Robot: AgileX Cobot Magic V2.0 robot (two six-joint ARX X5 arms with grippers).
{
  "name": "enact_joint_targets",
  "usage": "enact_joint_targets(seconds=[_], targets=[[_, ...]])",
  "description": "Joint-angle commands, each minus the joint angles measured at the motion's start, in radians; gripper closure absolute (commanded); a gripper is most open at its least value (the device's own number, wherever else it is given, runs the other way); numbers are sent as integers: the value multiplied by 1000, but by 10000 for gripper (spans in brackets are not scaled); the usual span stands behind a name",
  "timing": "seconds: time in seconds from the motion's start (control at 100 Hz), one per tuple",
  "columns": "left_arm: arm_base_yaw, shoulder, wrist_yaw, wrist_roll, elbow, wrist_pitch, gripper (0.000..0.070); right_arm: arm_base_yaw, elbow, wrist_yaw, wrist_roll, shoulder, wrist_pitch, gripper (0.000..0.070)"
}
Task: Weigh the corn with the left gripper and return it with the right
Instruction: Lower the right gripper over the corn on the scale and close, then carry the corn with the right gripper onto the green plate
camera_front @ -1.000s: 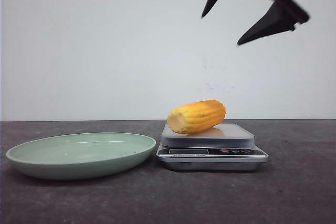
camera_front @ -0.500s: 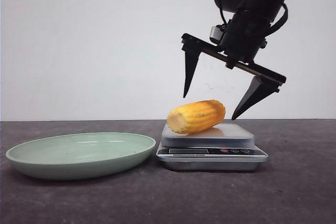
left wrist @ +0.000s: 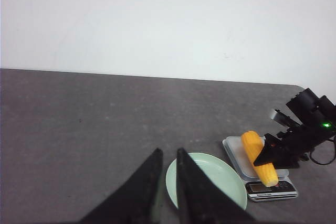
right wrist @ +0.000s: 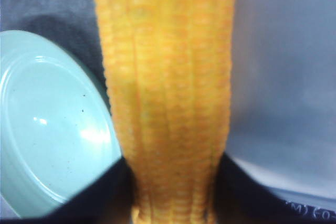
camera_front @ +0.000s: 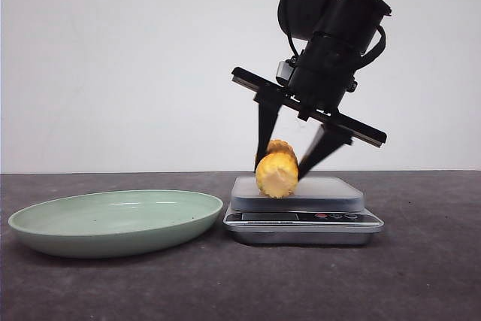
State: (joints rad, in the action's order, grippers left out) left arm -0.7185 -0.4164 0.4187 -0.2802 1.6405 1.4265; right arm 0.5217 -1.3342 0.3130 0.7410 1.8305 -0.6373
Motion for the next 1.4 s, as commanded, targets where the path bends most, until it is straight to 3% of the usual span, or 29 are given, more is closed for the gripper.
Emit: enact_joint_targets(seconds=[0.0,0.19,0.43,0.57,0.67,0.82,1.0,1.16,1.39], targets=[[-9,0,-20,1,17,55,700,4,-22,5,-10,10,17,700],[-8,0,-98,-25,17,55,700,-7,-51,12,-46,-118,124,700],[-8,0,-98,-24,17,55,700,55,-256,13,-46,-245,244,700],[-8,0,-74,-23,17,55,700,128,-396,10,-53,-242,218,700],[-8,0,-74,-23,17,55,700,187,-406,-40,-72,-232,215,700],[-8,0,-75,-23,17,55,700,230,-406,-96,-86,-144,89,700],[-8,0,-79,-27,17,55,700,269,-406,-89,-92,39,-49,700],[-8,0,-99,-29,17,55,700,294,-406,-17,-72,206,-51,700],[-8,0,-140,-29,17,55,700,313,-406,28,-5,343,-54,685]])
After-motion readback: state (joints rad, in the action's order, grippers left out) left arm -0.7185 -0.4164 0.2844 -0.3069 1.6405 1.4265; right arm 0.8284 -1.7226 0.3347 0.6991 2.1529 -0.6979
